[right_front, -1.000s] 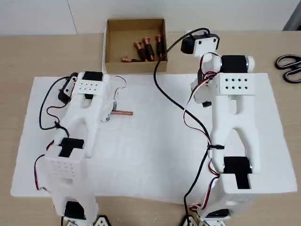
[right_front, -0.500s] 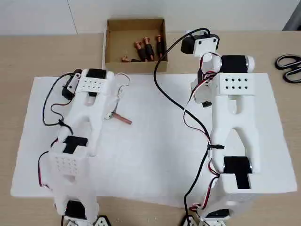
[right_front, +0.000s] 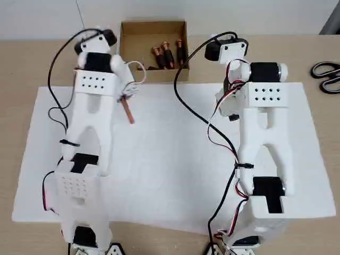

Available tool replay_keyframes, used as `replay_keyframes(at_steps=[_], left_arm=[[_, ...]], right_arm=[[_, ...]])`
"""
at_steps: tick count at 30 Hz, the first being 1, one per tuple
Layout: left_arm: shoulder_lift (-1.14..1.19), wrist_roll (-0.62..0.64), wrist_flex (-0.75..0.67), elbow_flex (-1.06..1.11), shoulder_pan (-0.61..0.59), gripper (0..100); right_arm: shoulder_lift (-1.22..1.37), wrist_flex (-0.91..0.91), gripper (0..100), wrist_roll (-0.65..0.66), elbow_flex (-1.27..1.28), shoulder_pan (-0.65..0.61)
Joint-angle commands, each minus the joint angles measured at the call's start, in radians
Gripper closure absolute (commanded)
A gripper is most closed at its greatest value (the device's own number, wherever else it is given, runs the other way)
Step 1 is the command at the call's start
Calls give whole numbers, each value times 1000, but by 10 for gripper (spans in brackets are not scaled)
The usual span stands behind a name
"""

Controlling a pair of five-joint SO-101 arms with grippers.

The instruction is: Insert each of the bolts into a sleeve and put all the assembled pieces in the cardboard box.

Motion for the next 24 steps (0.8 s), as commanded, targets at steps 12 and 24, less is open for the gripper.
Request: replay_keyframes(at_steps=[12, 24], left_arm=[[-354, -206, 21, -154, 32, 994], [-618, -235, 18, 84, 46, 994]], right_arm=[[-214, 13, 995, -75, -9, 1], [-743, 7, 995, -92, 190, -136]])
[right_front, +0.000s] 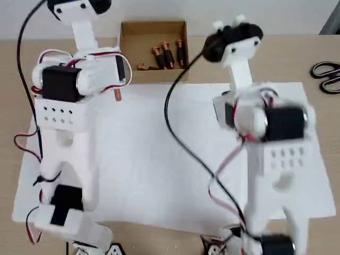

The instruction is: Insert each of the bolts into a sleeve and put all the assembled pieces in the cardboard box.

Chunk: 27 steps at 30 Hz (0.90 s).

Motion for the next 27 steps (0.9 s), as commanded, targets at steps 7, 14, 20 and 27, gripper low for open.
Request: replay_keyframes(at_steps=[7, 14, 20, 27], left_arm=[[-229, -8, 17, 105, 8, 994], [-252, -6, 3, 154, 51, 994], [-241, -5, -63, 160, 155, 994], [-245, -5, -184, 263, 158, 994]], right_arm=[[-438, -165, 995, -14, 391, -36], [-593, -638, 995, -18, 885, -4], [-665, -931, 995, -18, 1160, -85], [-754, -1147, 995, -123, 1399, -166]])
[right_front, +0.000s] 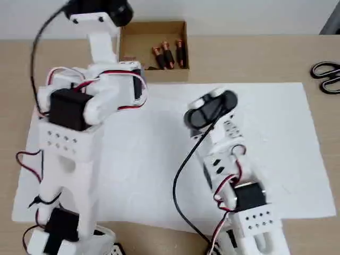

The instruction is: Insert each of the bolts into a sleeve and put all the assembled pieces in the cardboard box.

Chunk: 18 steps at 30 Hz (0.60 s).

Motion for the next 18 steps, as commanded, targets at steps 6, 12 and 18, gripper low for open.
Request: replay_keyframes(at_steps=[6, 12, 18], left_arm=[[-43, -5, -49, 88, 11, 994], [-43, -2, 8, 91, 46, 994], [-43, 112, -130, 94, 72, 994]], right_arm=[[-223, -150, 994, -370, 219, -31], [-384, -147, 995, -387, 307, -30], [-446, -147, 995, -316, 397, -74]])
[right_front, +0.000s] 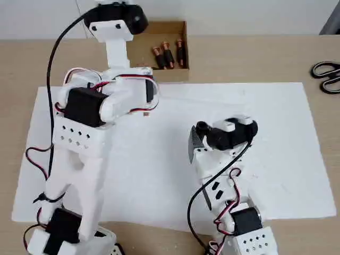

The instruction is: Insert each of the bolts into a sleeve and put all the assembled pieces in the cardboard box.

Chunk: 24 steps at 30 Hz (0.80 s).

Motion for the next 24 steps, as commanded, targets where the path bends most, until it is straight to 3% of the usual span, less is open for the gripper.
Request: replay_keyframes(at_steps=[1, 5, 11, 15, 20, 24], left_arm=[[-43, 57, -86, 5, 20, 994], [-43, 101, -138, 54, 38, 994], [-54, 221, -307, 147, -3, 994], [-175, 189, -298, 143, 8, 994], [-342, 164, -183, 150, 23, 994], [-384, 164, -244, 274, 9, 994]], right_arm=[[-35, -22, 995, 38, 25, -64], [-33, -18, 995, 38, 41, -147], [-33, -16, 995, 35, 52, -136], [-38, -15, 995, 35, 72, -136], [-39, -15, 995, 34, 75, -139], [-39, -15, 995, 34, 75, -142]])
